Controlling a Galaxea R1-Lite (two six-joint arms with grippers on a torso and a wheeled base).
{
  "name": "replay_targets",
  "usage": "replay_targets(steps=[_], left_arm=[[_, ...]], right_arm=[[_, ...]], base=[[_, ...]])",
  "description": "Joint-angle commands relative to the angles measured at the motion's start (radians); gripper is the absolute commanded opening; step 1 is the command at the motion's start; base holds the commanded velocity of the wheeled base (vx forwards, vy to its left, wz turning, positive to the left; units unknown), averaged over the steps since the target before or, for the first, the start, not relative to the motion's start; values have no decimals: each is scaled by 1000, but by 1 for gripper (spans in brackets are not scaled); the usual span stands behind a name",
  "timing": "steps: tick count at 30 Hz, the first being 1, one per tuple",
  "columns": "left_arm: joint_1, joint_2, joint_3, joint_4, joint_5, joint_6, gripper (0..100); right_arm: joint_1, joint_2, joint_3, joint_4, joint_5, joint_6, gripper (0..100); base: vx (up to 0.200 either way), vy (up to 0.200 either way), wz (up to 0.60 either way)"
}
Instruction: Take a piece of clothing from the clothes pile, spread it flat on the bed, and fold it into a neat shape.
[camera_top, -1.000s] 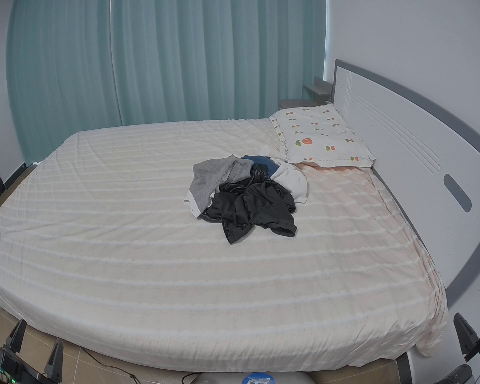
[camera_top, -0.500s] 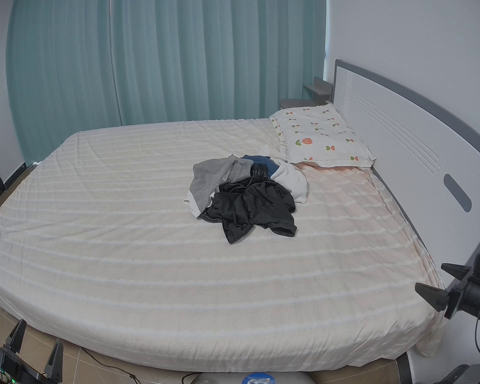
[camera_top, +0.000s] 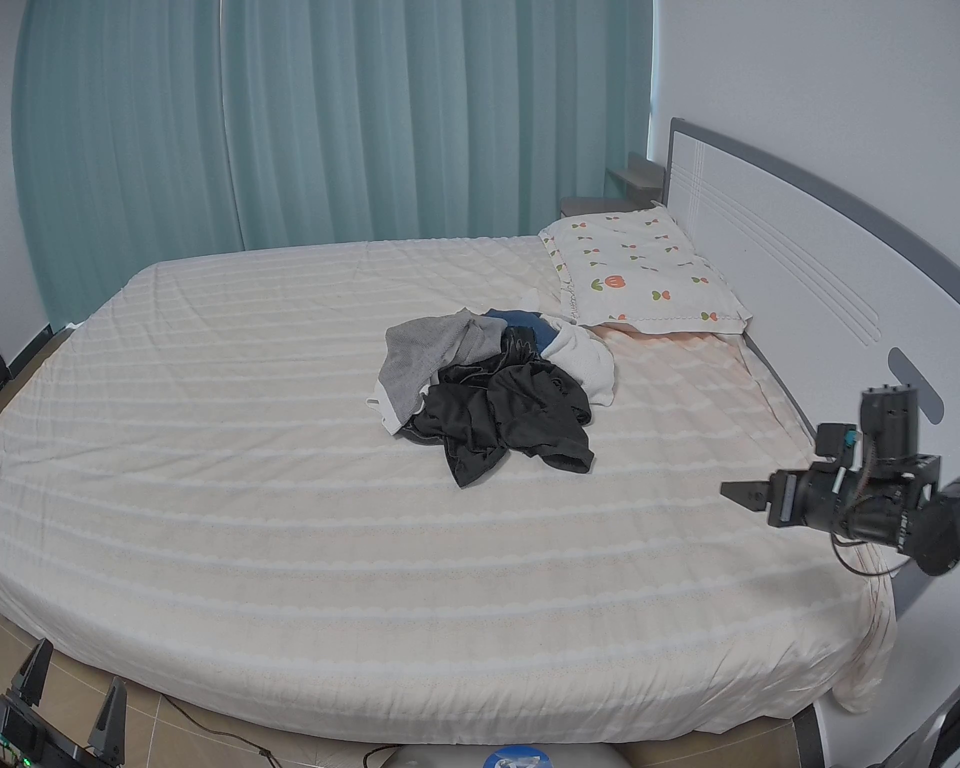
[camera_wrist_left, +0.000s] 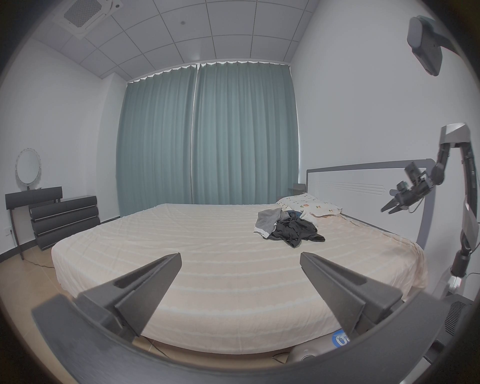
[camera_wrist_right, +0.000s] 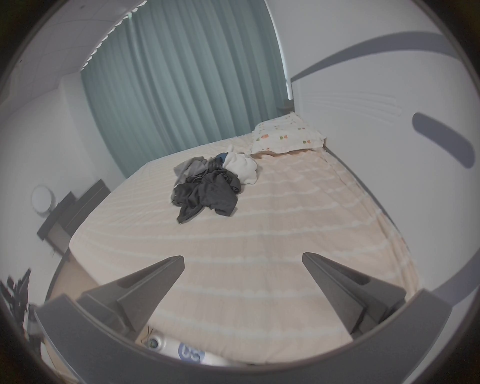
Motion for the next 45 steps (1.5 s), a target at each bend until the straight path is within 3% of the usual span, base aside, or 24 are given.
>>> replay_targets(steps=[1, 15, 23, 37, 45], left_arm=[[0, -4, 13, 1, 0, -1, 100], [0, -4, 13, 0, 0, -1, 100], [0, -4, 13, 0, 1, -1, 100], [0, -4, 14, 0, 3, -3, 100], [0, -4, 14, 1, 4, -3, 100]], right_arm=[[81, 641, -444, -134, -140, 213, 100], [139, 941, -954, 9, -226, 268, 100], [156, 1055, -1162, 47, -230, 339, 100], [167, 1165, -1337, 50, -250, 437, 100], [172, 1194, -1371, 50, -247, 443, 100]], base=[[0, 0, 0], [0, 0, 0], [0, 0, 0], [0, 0, 0], [0, 0, 0]])
